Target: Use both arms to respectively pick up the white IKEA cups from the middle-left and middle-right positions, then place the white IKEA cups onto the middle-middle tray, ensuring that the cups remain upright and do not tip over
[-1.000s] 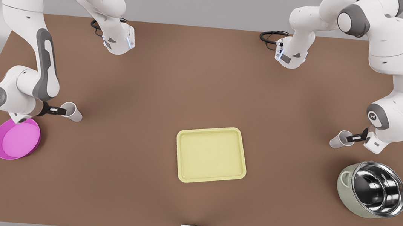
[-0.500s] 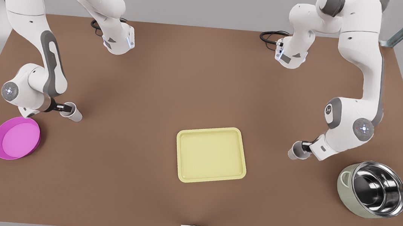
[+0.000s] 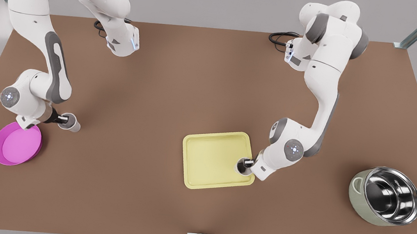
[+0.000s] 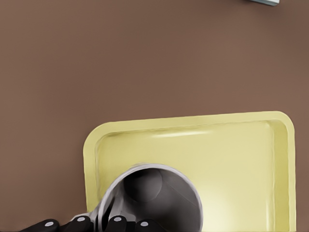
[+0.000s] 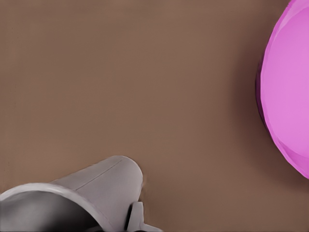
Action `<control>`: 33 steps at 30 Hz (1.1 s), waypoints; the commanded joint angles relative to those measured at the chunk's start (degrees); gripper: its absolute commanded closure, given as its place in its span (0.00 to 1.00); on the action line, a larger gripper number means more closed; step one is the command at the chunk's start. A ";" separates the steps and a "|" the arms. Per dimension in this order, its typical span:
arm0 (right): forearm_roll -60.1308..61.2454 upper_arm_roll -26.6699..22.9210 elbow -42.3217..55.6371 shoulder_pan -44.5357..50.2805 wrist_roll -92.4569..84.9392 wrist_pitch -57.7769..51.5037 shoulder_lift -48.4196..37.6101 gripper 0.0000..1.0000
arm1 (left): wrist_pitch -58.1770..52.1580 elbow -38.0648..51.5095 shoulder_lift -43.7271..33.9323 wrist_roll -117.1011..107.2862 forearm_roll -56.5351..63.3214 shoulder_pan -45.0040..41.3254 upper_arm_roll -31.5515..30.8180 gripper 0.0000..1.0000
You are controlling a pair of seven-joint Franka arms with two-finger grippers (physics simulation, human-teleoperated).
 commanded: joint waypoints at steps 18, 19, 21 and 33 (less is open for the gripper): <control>15.59 1.00 40.14 44.60 33.65 -5.10 21.98 0.79 | -3.16 -3.19 -4.79 -24.54 2.21 0.54 -0.24 0.00; 15.59 2.58 42.60 44.51 34.71 -5.10 24.44 0.79 | -13.88 -2.13 -9.97 -24.45 2.30 2.99 -0.06 0.00; 15.50 3.55 46.12 45.83 36.03 -5.01 28.04 0.79 | -38.93 7.09 -17.28 -23.66 8.63 7.57 0.11 0.00; 14.36 3.46 48.67 49.70 39.98 -4.75 34.29 0.79 | -48.62 4.46 -28.35 17.82 11.62 10.38 4.51 0.00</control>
